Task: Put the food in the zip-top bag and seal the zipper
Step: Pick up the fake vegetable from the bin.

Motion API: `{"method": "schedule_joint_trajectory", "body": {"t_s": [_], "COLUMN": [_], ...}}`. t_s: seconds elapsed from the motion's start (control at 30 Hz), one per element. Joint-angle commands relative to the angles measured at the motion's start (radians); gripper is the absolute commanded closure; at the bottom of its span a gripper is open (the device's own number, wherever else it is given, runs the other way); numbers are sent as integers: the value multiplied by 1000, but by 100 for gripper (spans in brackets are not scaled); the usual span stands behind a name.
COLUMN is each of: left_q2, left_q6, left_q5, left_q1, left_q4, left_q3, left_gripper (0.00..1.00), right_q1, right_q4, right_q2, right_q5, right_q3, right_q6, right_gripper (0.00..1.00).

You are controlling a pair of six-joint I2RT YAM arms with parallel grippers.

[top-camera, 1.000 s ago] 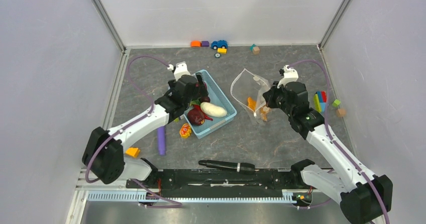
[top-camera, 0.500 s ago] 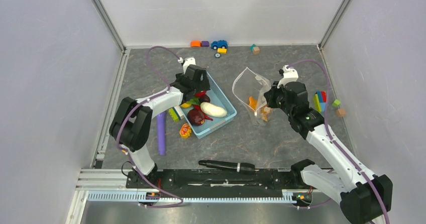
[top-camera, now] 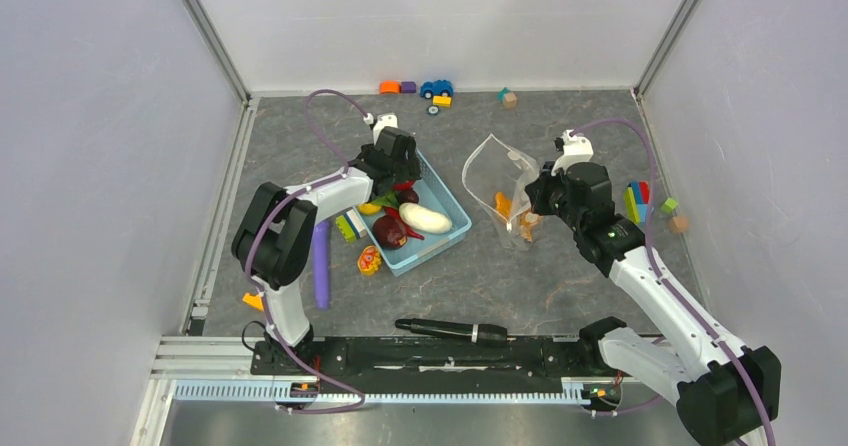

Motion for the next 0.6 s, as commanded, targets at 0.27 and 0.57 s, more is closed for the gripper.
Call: {"method": "schedule_joint_trajectory", "body": {"t_s": [0.27, 0.57], "left_q2": [-218, -500], "left_q6": [10, -20], "left_q5": [52, 462], "left_q1": [2, -27], "left_q4": [8, 265], "left_q3": [-80, -262], "left_gripper": [69, 83], "right_q1": [-3, -3], "right_q4": [8, 11], "right_q2": [-17, -15], "right_q5": [13, 3], "right_q3": [28, 25], "right_q6": [-21, -30], "right_gripper": [100, 100]}}
